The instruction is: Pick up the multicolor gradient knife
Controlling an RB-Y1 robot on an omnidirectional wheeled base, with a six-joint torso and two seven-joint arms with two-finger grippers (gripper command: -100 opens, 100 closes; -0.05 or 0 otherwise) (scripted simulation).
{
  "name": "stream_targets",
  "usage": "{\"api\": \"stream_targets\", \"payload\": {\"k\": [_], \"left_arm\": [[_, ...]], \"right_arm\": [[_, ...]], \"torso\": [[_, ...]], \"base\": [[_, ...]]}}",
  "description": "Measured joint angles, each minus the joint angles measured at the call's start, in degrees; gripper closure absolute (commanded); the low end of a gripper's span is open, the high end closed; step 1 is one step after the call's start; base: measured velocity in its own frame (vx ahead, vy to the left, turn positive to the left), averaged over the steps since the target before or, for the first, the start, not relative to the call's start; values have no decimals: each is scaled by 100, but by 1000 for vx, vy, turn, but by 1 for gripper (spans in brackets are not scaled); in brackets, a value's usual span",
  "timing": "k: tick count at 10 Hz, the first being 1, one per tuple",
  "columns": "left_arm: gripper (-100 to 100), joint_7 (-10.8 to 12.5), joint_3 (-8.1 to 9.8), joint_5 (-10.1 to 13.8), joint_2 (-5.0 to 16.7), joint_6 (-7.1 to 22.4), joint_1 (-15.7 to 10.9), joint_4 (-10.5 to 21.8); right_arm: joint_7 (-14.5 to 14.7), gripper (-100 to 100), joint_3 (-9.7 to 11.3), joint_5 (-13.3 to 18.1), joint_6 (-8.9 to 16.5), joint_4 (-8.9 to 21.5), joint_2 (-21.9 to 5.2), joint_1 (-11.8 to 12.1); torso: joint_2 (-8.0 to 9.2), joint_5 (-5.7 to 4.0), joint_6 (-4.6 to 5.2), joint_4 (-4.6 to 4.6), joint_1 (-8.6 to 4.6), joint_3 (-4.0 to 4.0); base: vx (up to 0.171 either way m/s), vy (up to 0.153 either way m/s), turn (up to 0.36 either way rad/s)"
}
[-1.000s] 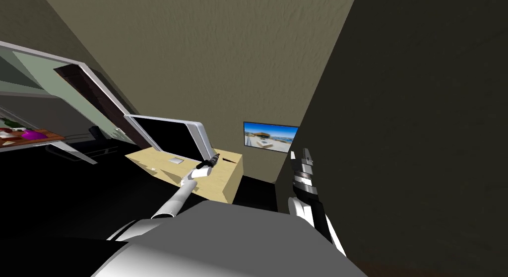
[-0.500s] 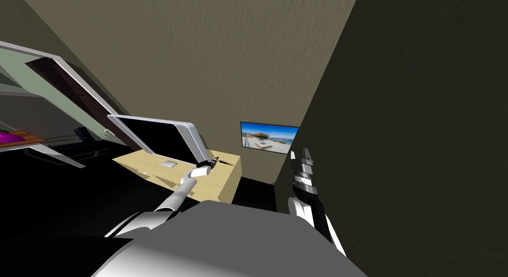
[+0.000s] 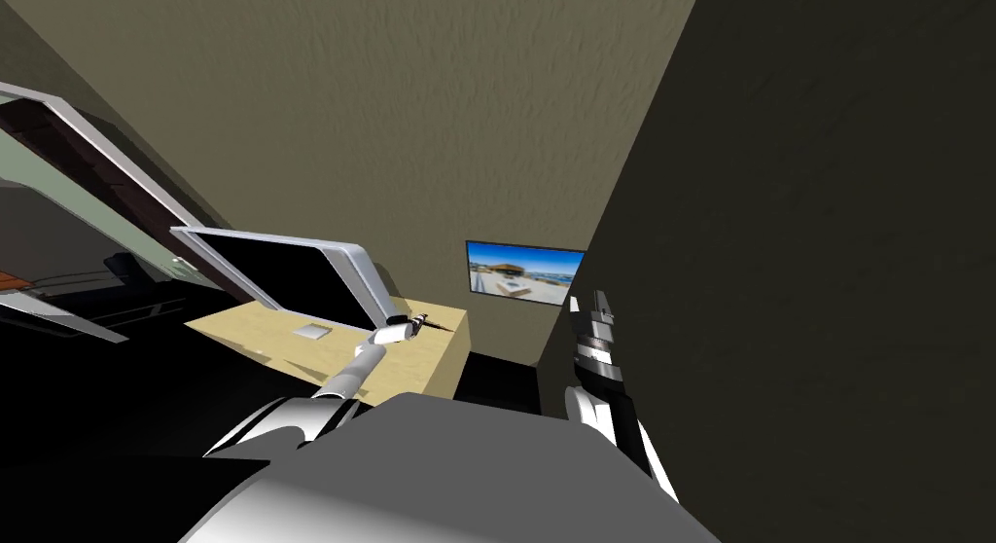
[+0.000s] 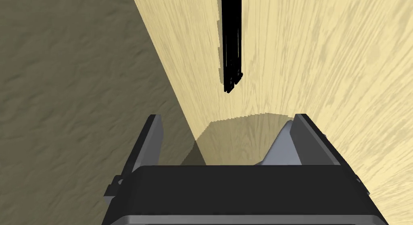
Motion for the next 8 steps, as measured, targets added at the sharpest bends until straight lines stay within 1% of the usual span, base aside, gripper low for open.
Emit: {"api": "stream_targets", "payload": {"k": [1, 2, 3, 5, 6, 7, 8], "left_arm": [[-100, -51, -32, 91, 45, 120, -24, 138], [-100, -101, -87, 197, 104, 247, -96, 355], [-100, -126, -113, 248, 140, 396, -143, 463], [-100, -196, -202, 390, 210, 645, -280, 817], [-100, -165, -204, 371, 219, 759, -233, 730], [-100, -166, -260, 426, 259, 890, -338, 925], [-100, -161, -282, 464, 297, 1036, -322, 923]], "right_arm": [[0, 0, 0, 0, 0, 0, 0, 0], [0, 0, 0, 0, 0, 0, 0, 0], [0, 0, 0, 0, 0, 0, 0, 0], [0, 0, 0, 0, 0, 0, 0, 0], [0, 0, 0, 0, 0, 0, 0, -1], [0, 0, 0, 0, 0, 0, 0, -1], [0, 0, 0, 0, 0, 0, 0, 0]], "torso": [[8, 1, -3, 0, 1, 3], [8, 1, -1, 1, 4, 4], [15, 1, -3, 2, 5, 7], [18, 1, -3, 2, 4, 9], [31, 1, -4, 5, 7, 16], [25, 2, -1, 5, 10, 14], [22, 2, -4, 4, 8, 12]], "base": [[101, -4, -54], [82, -1, -34], [88, -8, -64], [57, 0, -14], [65, 13, -53], [79, 7, -44], [112, 14, -62]]}}
